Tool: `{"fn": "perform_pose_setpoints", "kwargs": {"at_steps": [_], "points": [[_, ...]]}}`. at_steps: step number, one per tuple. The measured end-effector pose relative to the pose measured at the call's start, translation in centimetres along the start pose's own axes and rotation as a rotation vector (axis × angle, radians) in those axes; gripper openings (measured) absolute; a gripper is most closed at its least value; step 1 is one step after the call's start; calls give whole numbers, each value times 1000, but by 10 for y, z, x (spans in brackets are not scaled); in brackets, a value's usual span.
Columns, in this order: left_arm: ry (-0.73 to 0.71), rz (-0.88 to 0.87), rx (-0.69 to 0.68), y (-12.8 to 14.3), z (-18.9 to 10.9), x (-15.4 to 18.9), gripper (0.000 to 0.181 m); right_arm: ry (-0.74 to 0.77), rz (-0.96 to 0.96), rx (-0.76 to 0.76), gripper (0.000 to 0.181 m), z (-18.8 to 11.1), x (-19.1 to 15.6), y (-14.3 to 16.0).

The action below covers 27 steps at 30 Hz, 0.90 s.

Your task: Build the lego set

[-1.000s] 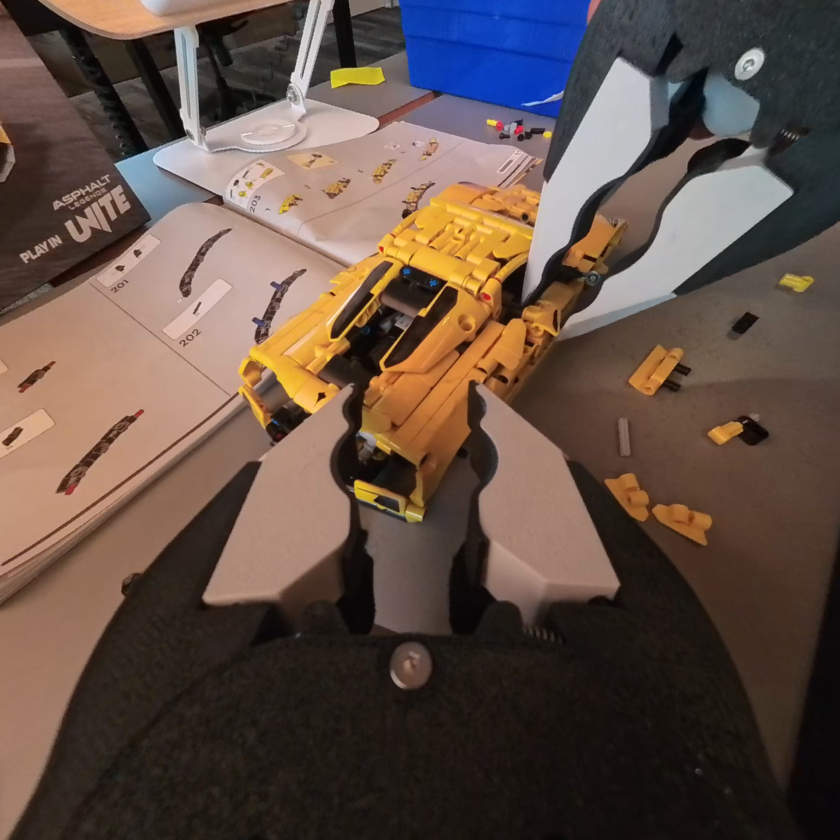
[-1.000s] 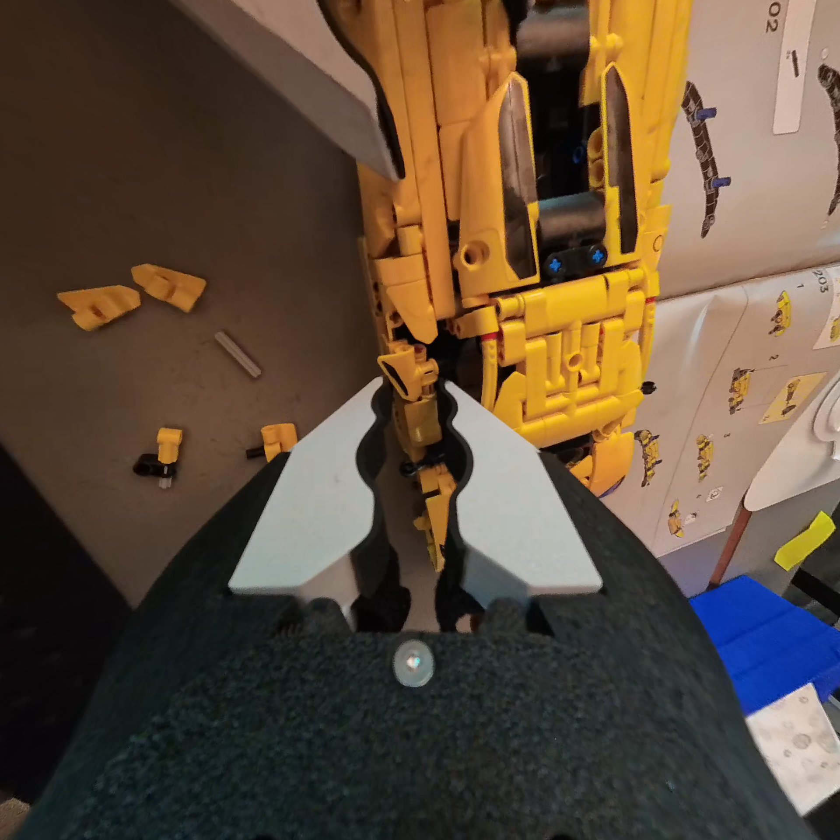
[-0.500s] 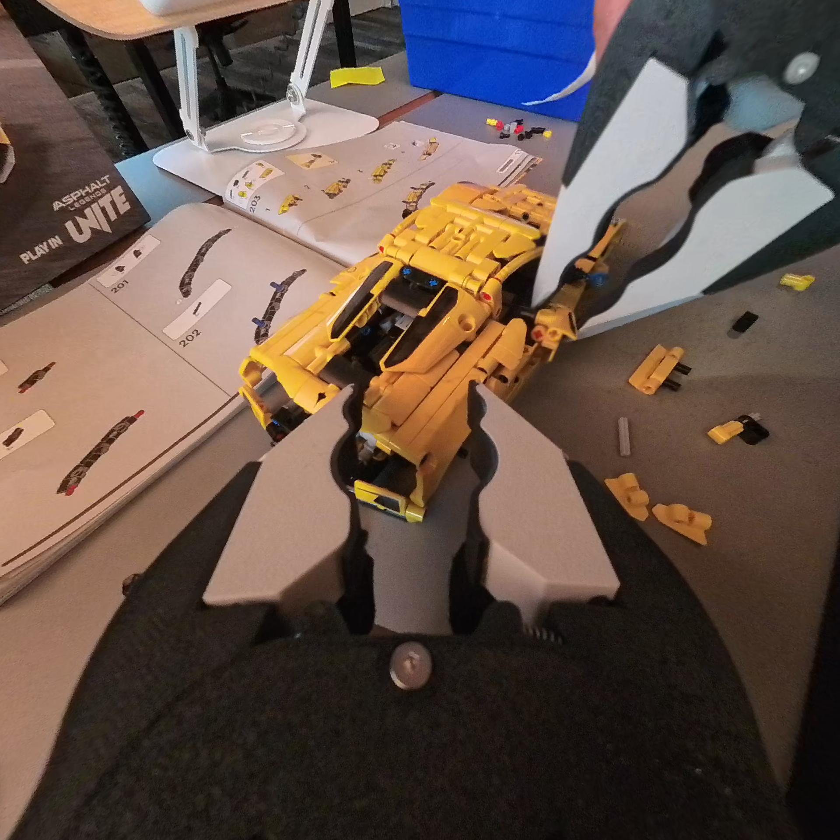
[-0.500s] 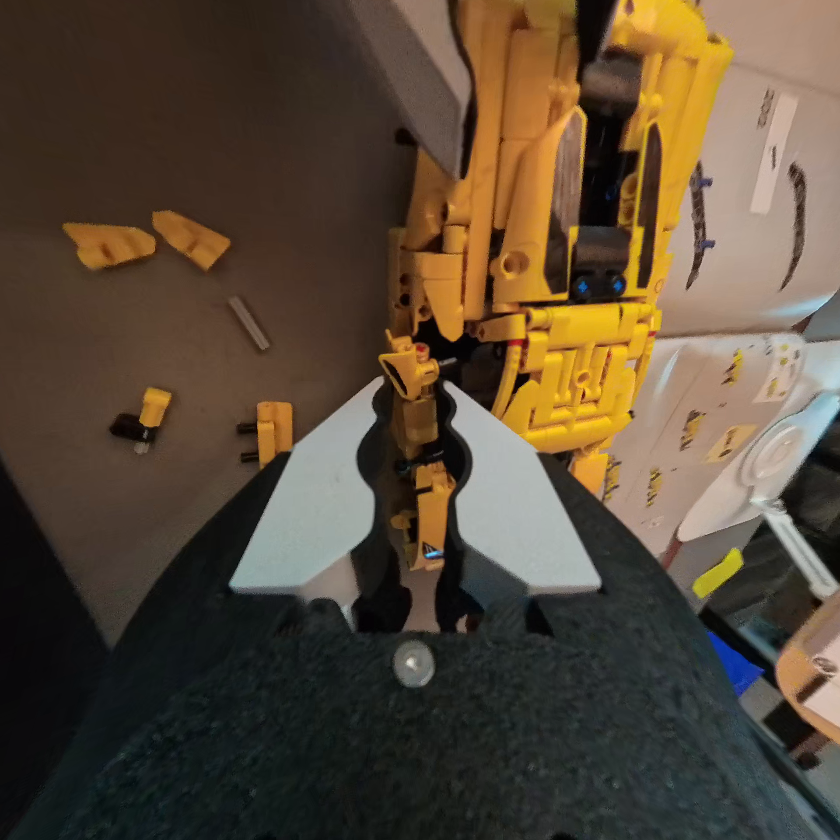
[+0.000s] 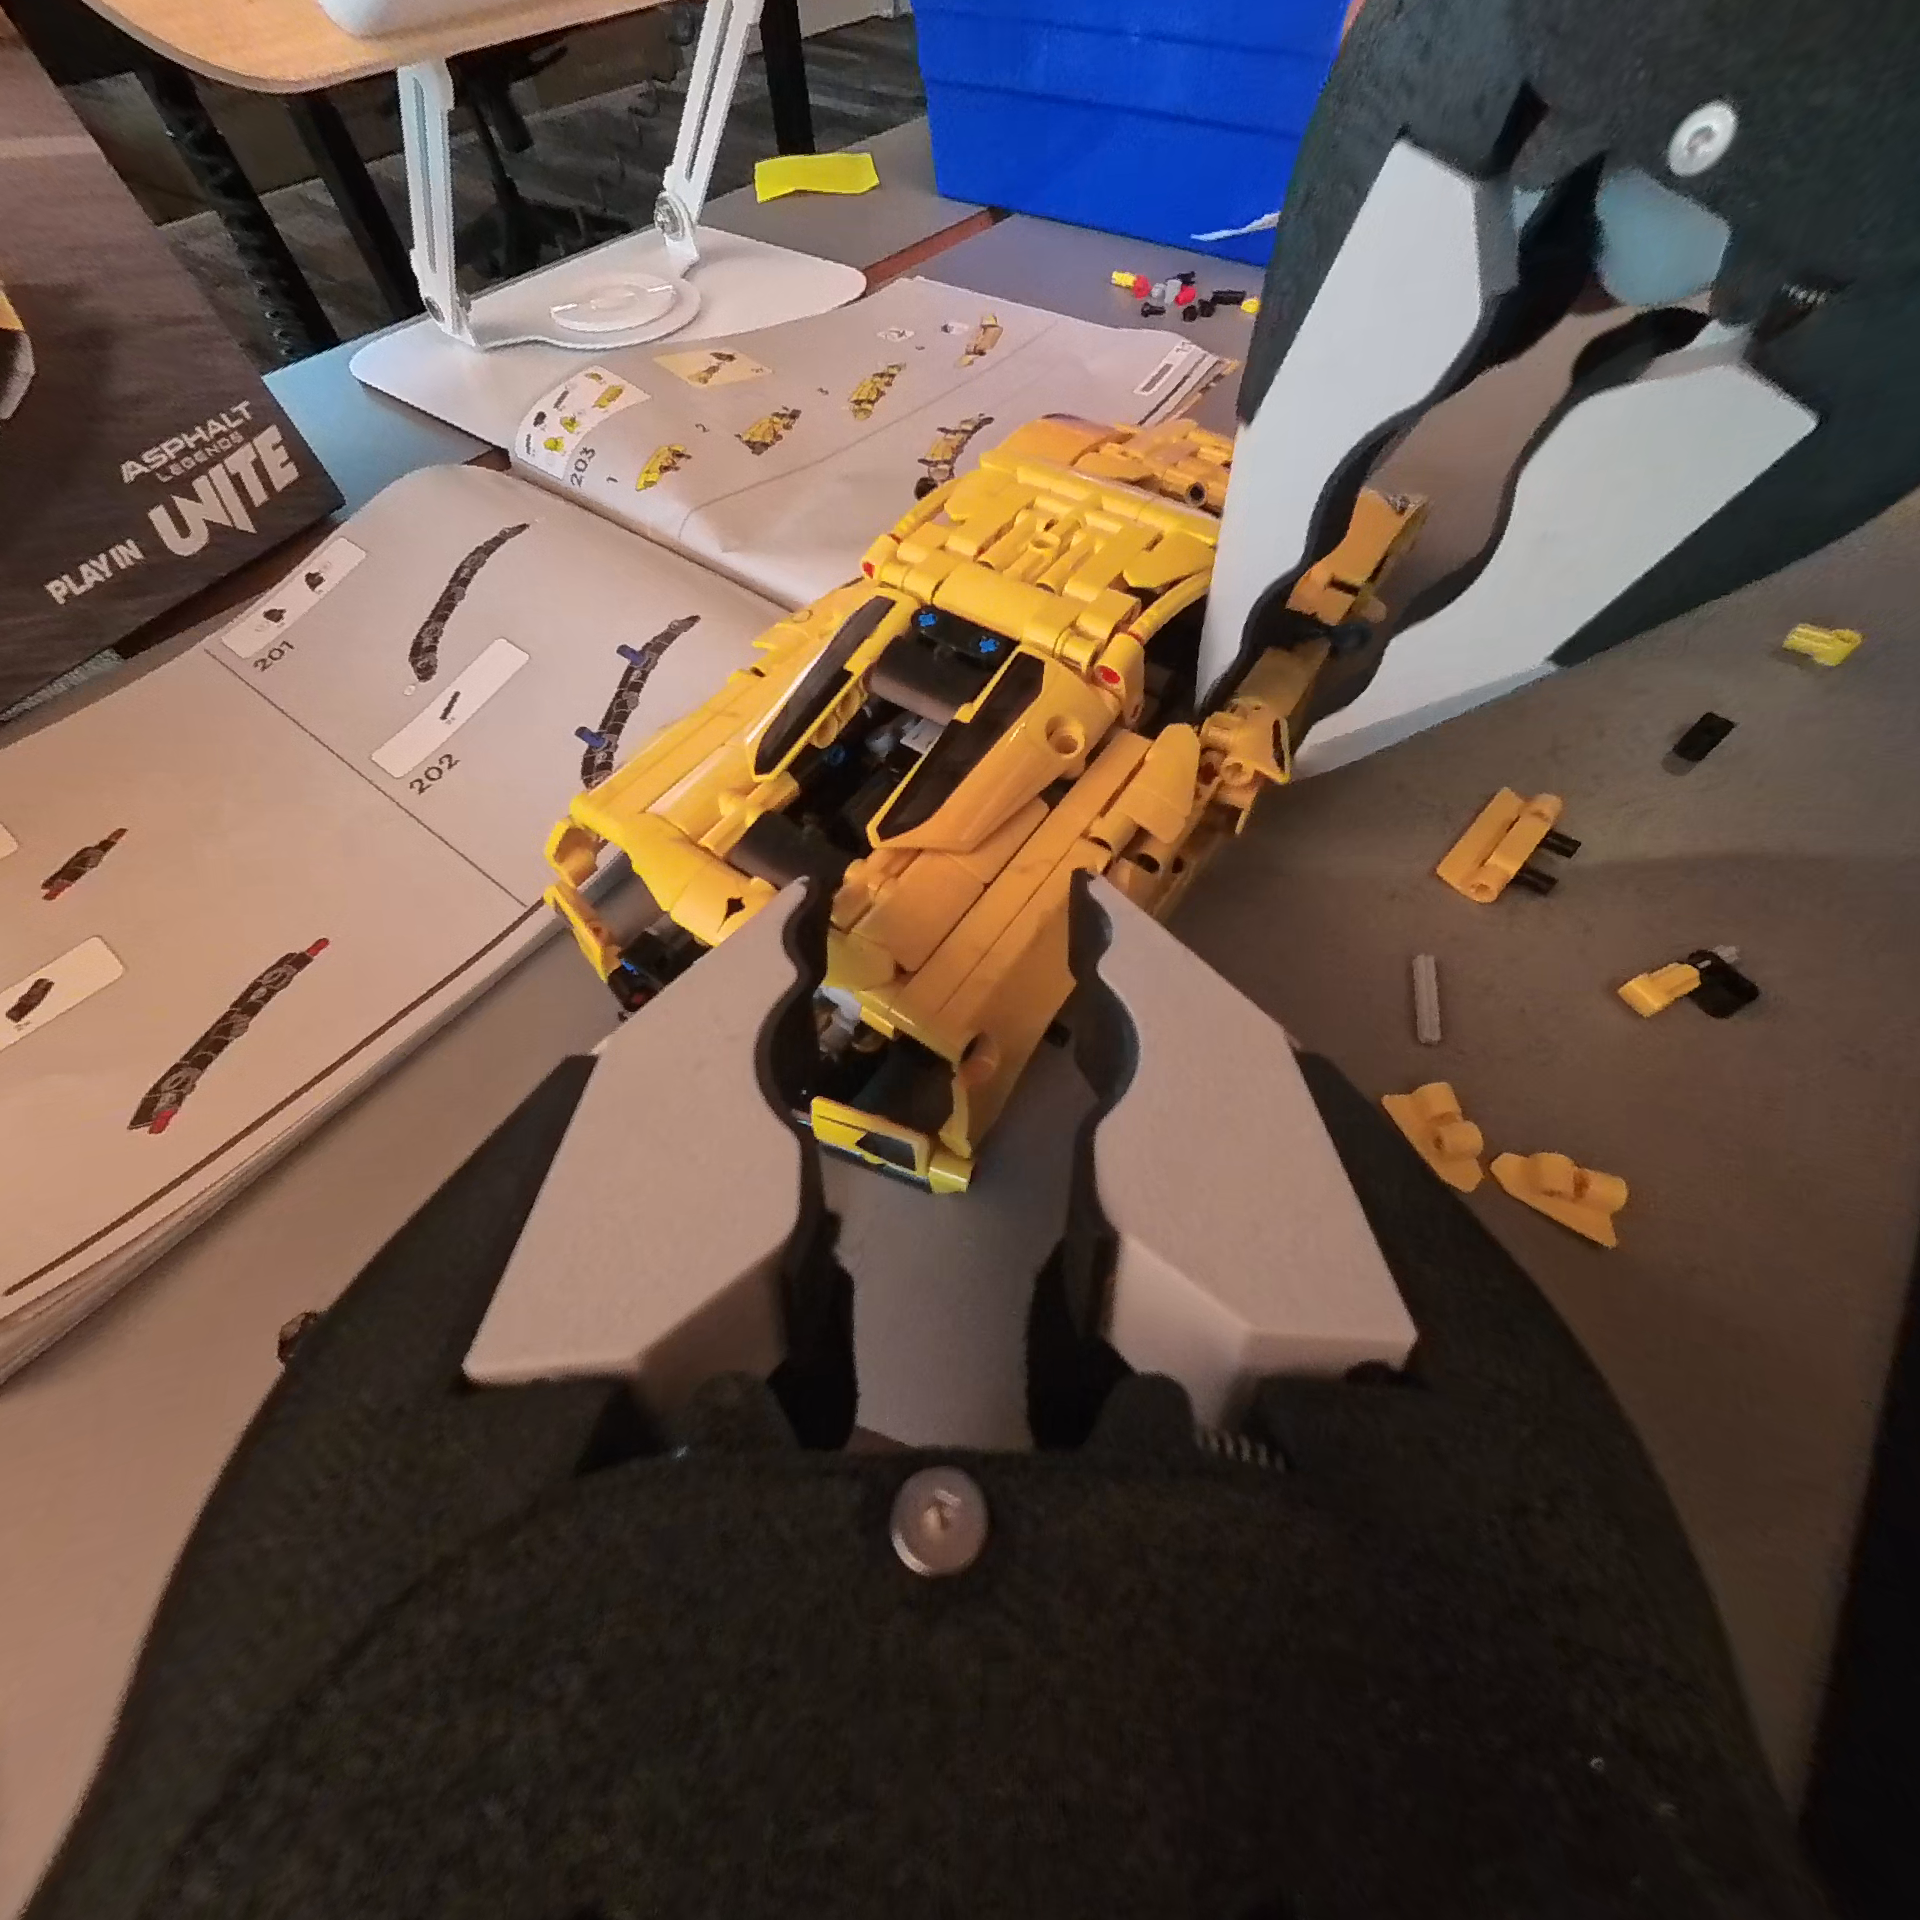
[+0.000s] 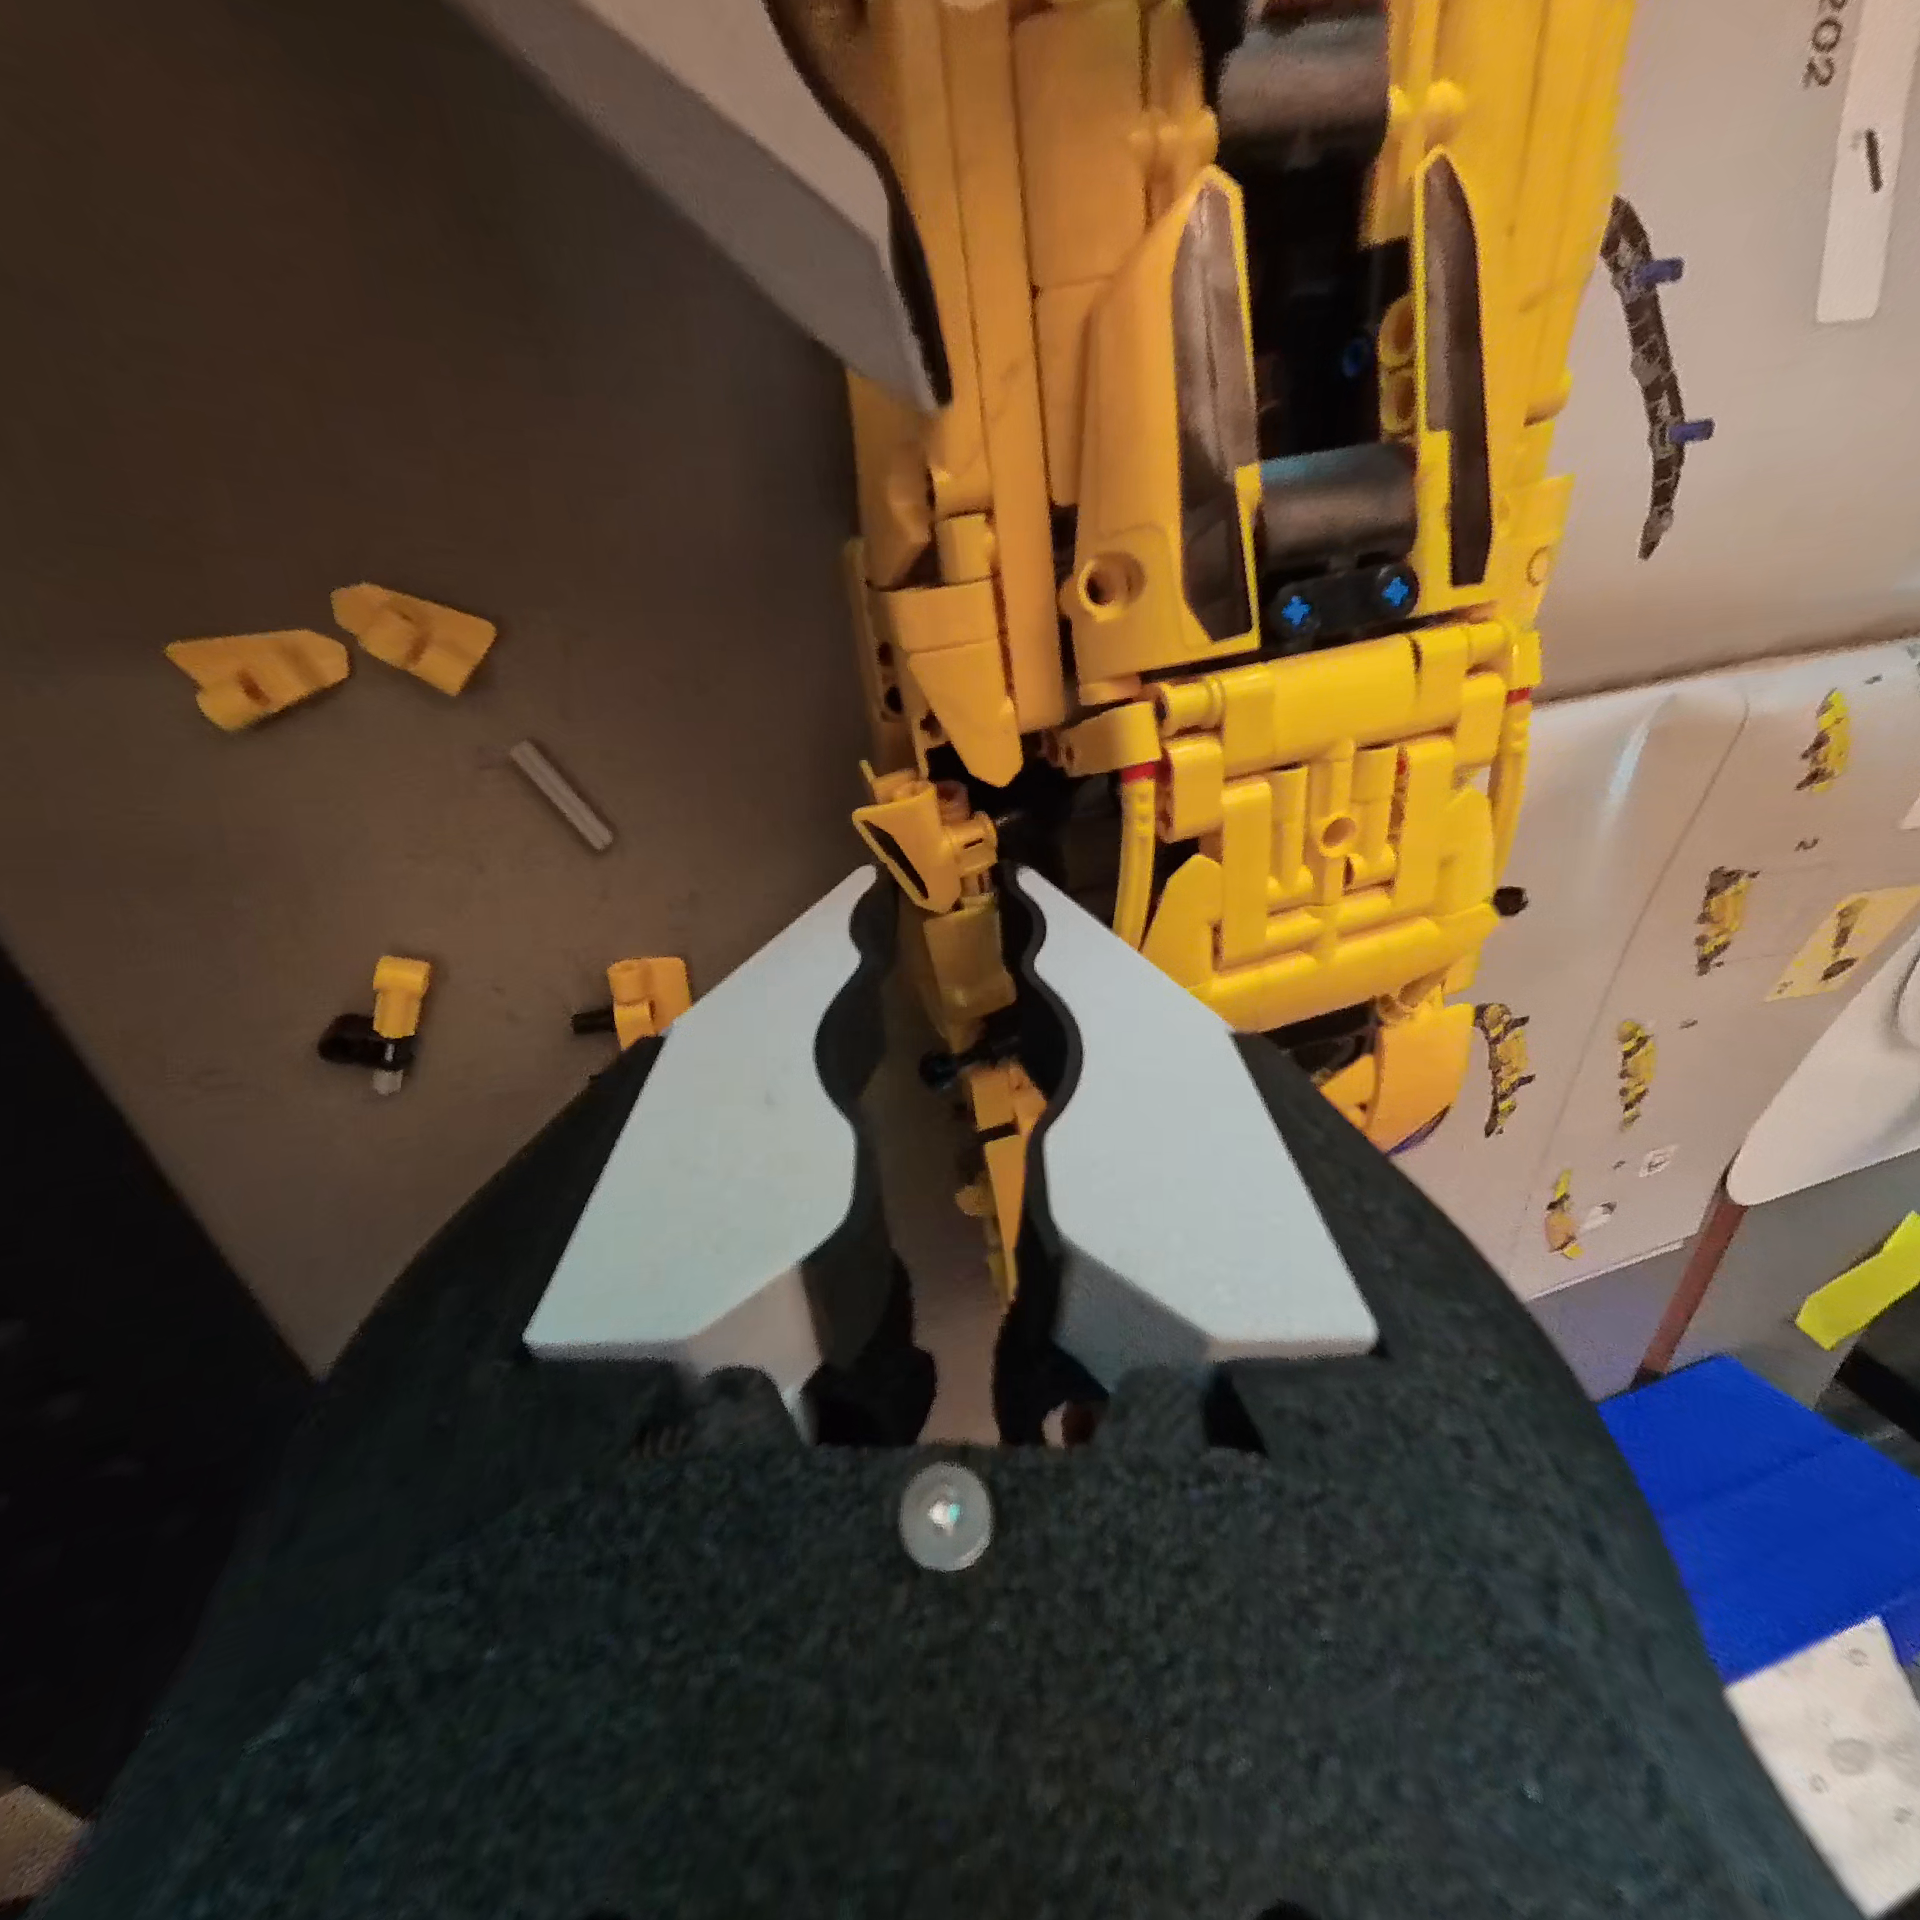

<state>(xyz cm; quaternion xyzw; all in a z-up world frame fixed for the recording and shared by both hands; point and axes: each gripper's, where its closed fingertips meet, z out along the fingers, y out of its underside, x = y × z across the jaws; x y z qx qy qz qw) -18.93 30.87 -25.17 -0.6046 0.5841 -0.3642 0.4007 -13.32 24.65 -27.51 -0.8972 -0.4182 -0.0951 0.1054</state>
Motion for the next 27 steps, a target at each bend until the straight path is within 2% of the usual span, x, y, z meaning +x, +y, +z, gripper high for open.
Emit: {"fn": "perform_pose_setpoints", "kwargs": {"at_steps": [10,14,17,20,24,27], "points": [[-1,2,-1,0,0,0,47,25,24,40,20,0,-1,-1],[0,1,1,0,0,0,47,66,-31,70,33,-3,-1,-1],[0,2,1,0,0,0,47,114,-95,108,33,-4,1,-3],[-1,3,1,0,0,0,47,78,-95,164,33,-5,-1,-4],[1,8,-4,0,-1,1,47,-106,92,389,38,-45,-11,-11],[-3,18,-9,0,-2,1,46,-98,260,558,48,-68,-7,0]]}}
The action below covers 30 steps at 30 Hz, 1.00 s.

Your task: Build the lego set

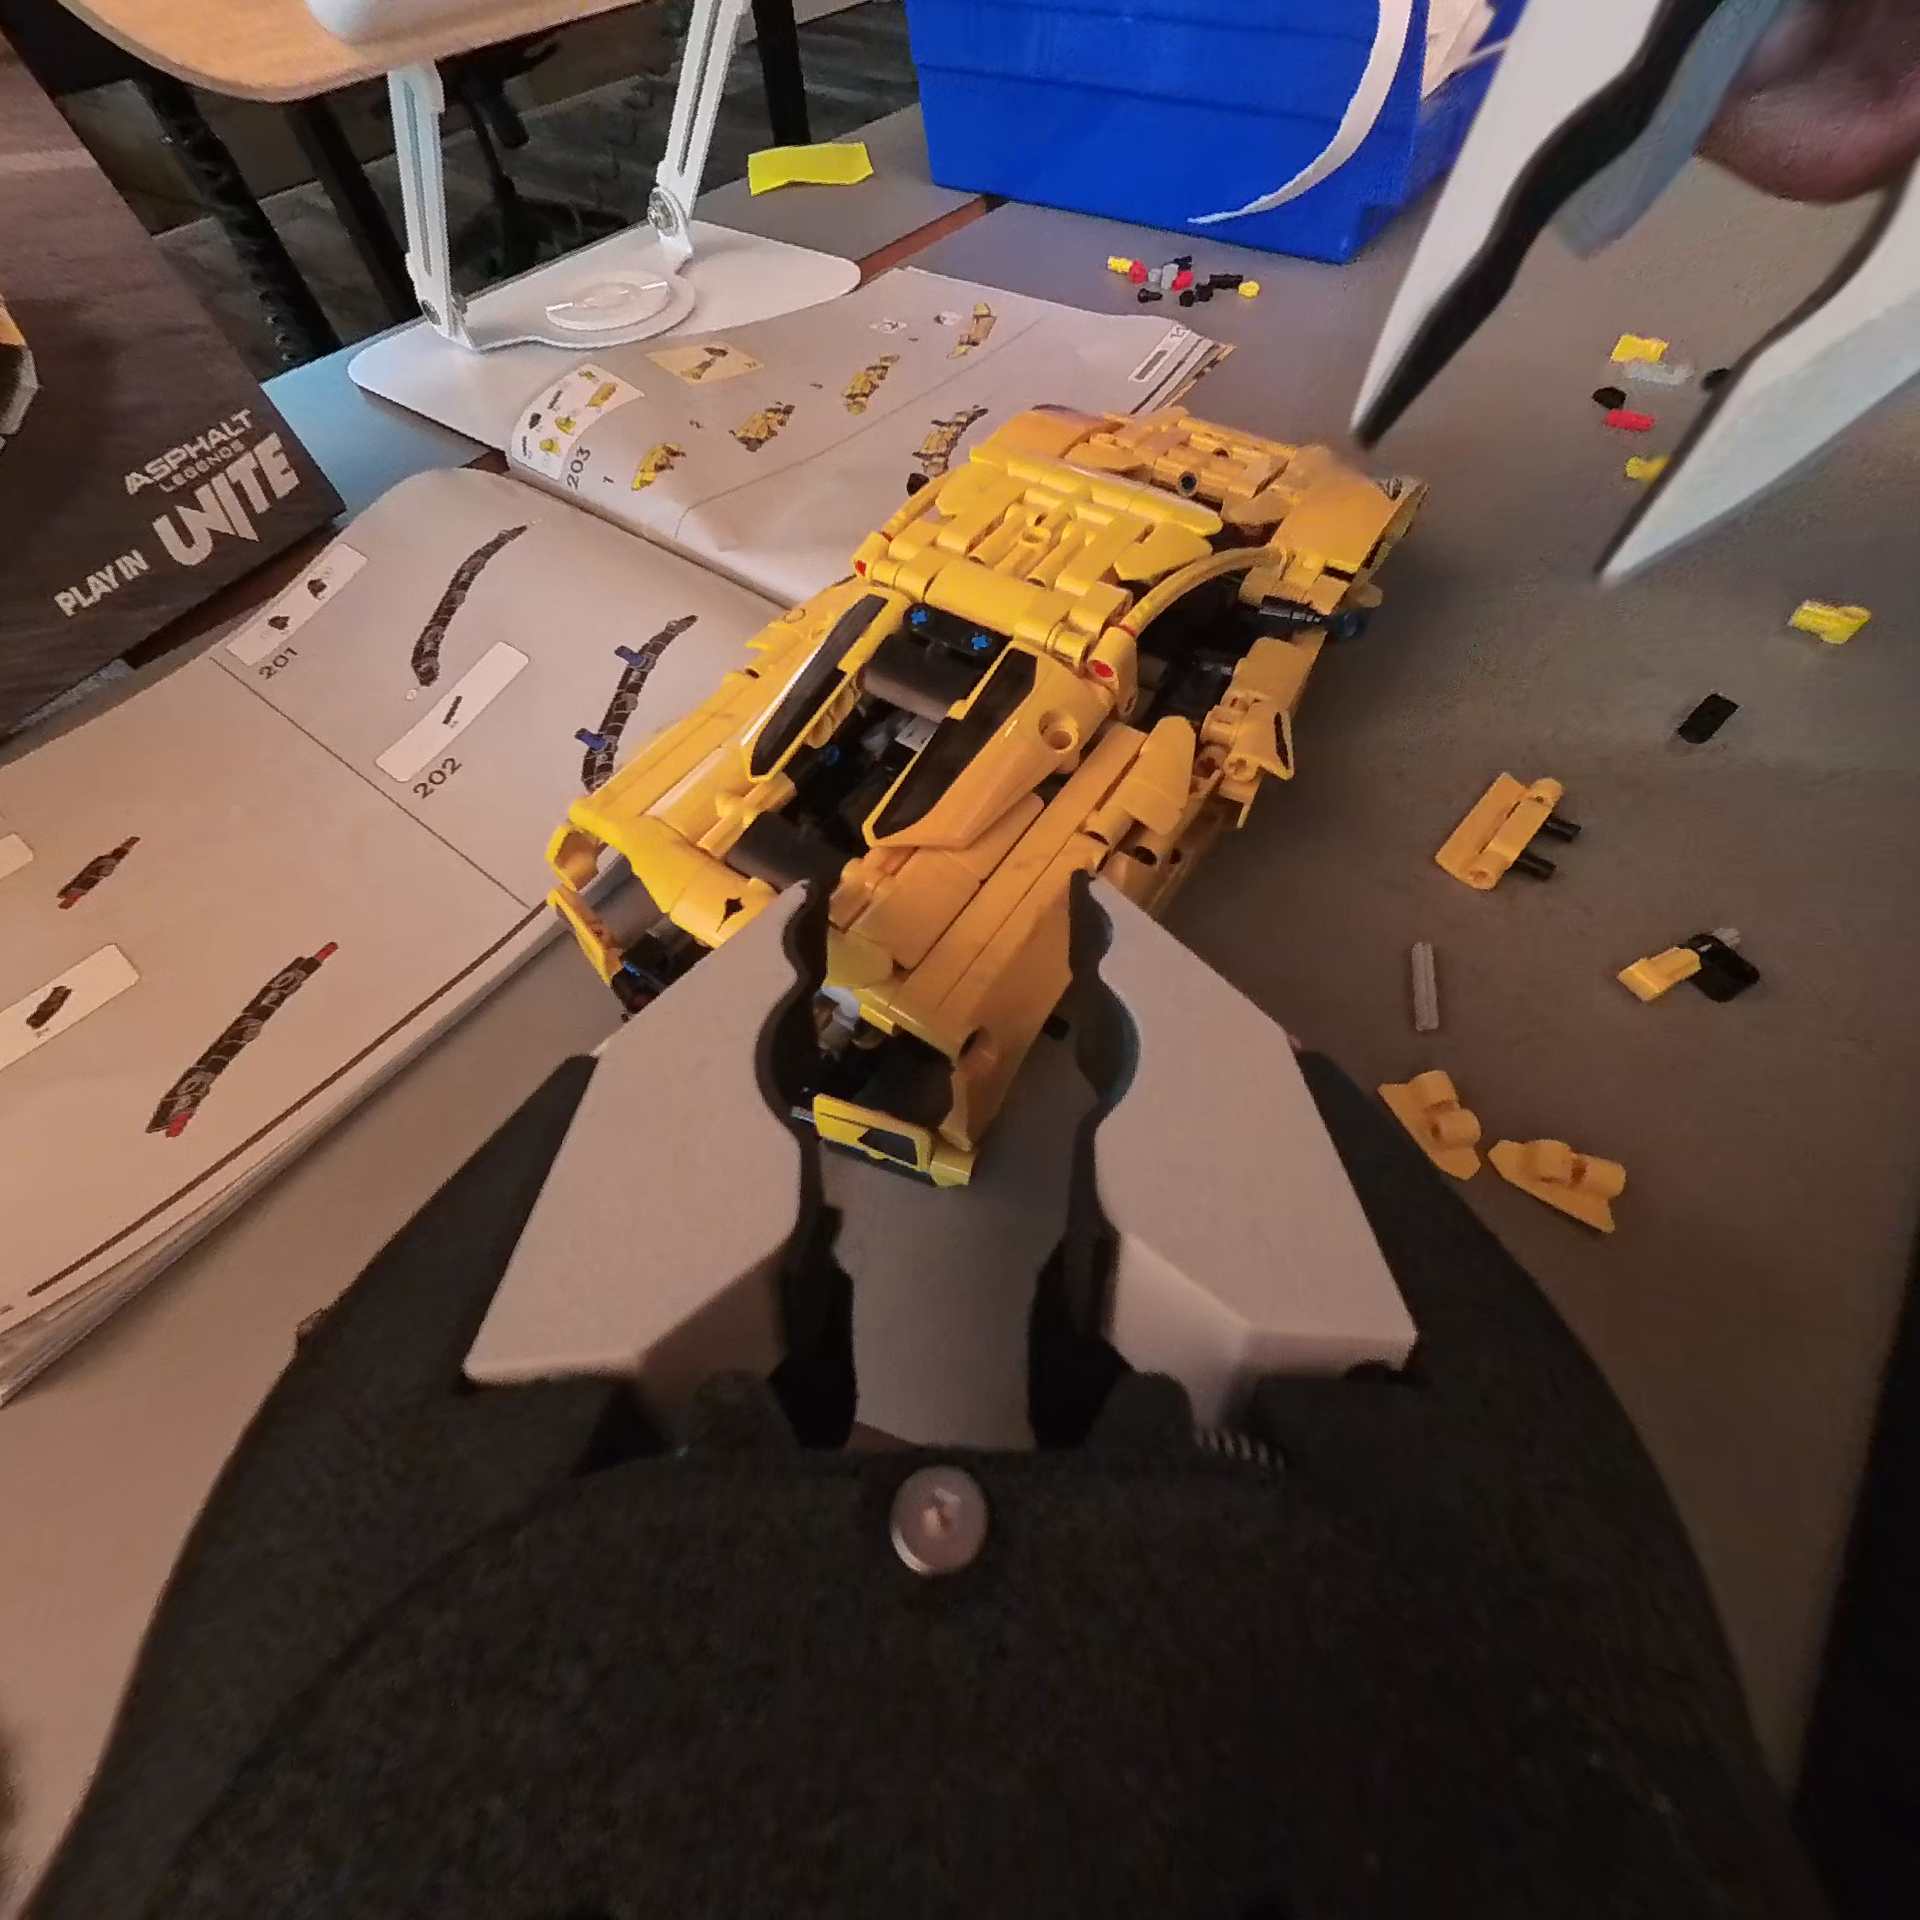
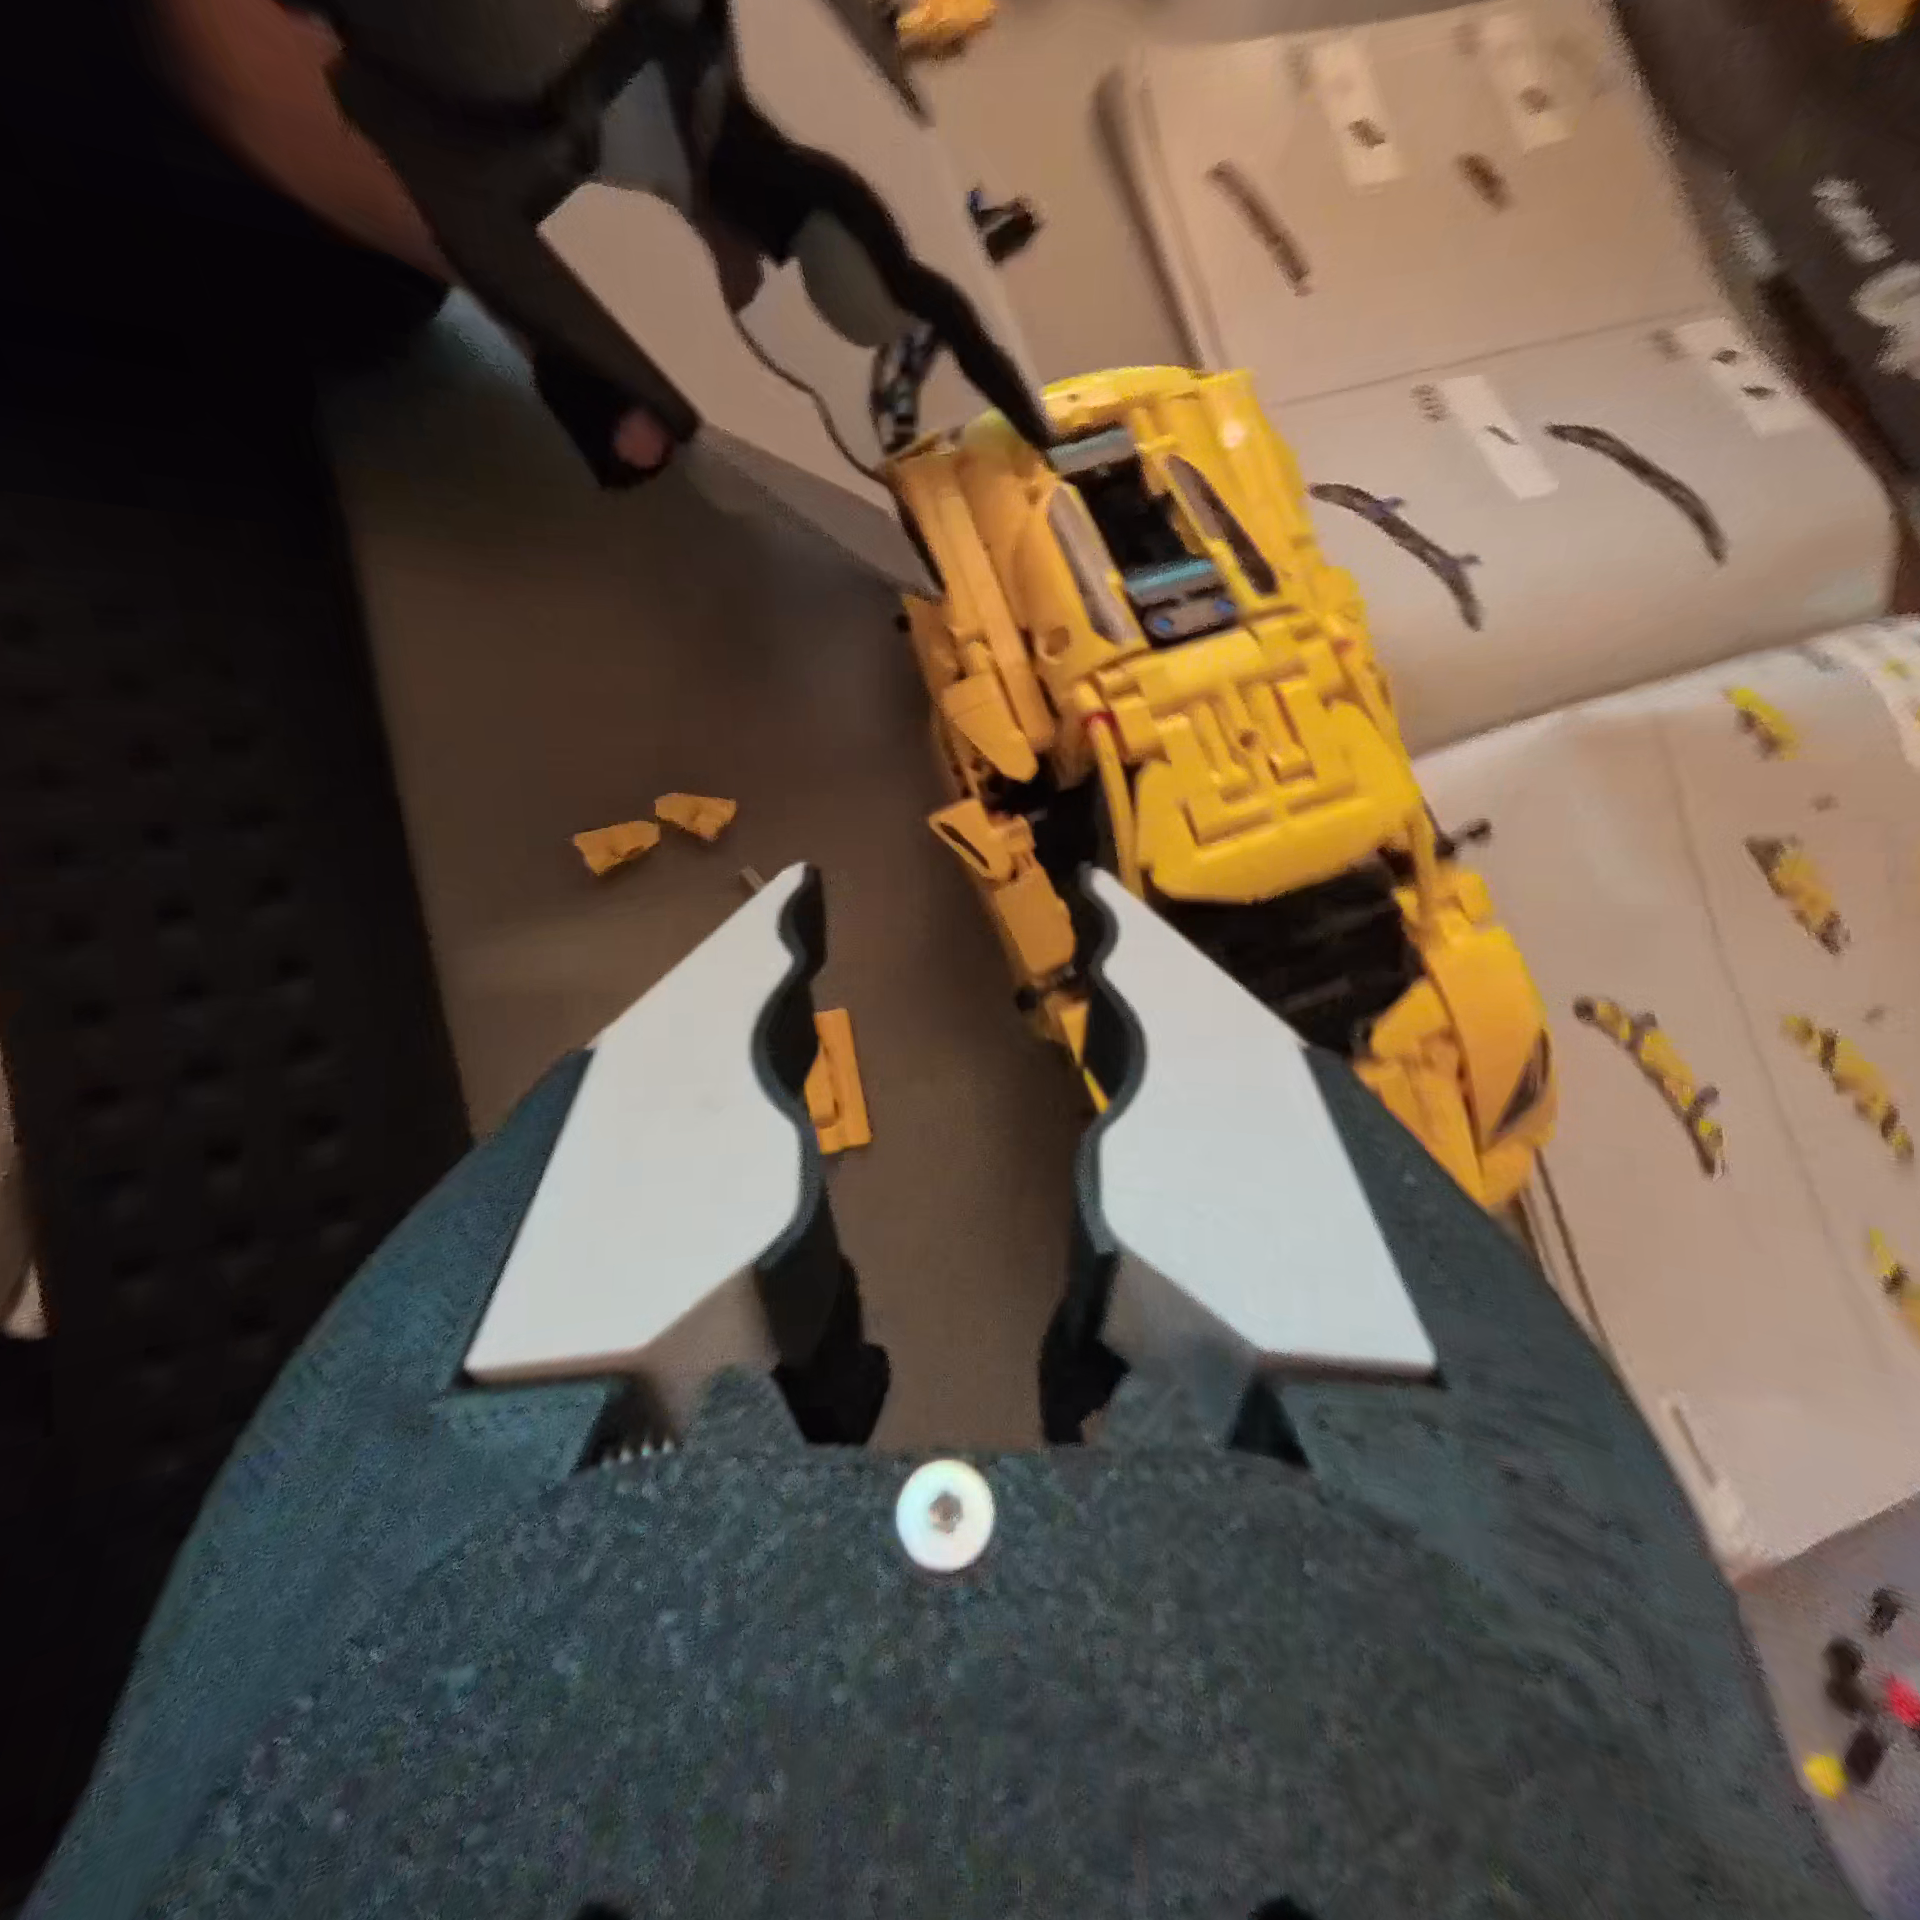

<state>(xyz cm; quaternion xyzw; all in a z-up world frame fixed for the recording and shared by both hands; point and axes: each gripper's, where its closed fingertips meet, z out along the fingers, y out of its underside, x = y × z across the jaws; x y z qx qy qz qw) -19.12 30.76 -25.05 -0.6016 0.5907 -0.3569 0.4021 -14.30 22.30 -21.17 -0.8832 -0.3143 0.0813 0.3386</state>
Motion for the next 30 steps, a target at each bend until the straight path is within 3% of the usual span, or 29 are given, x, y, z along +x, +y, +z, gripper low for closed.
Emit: {"fn": "perform_pose_setpoints", "kwargs": {"at_steps": [2,6,10,13,14,16,19,25,30], "points": [[4,-3,17,-4,-3,1,46,98,91,53,63,-10,8,20],[34,-32,108,-22,-14,8,46,235,285,143,58,-15,10,68],[87,-163,128,-46,-28,27,46,350,408,379,49,-34,23,76],[-31,-239,124,-57,-34,24,46,412,406,570,48,-43,31,73],[-70,-243,127,-58,-34,24,46,409,380,575,54,-42,31,72],[-155,-227,150,-57,-30,19,46,424,382,514,37,-44,31,75],[-238,-188,228,-53,-21,13,46,408,418,496,33,-41,30,83],[-209,-171,251,-52,-17,16,42,321,517,615,26,-59,31,80],[-209,-161,203,-44,-11,17,42,364,489,548,24,-51,33,85]]}}
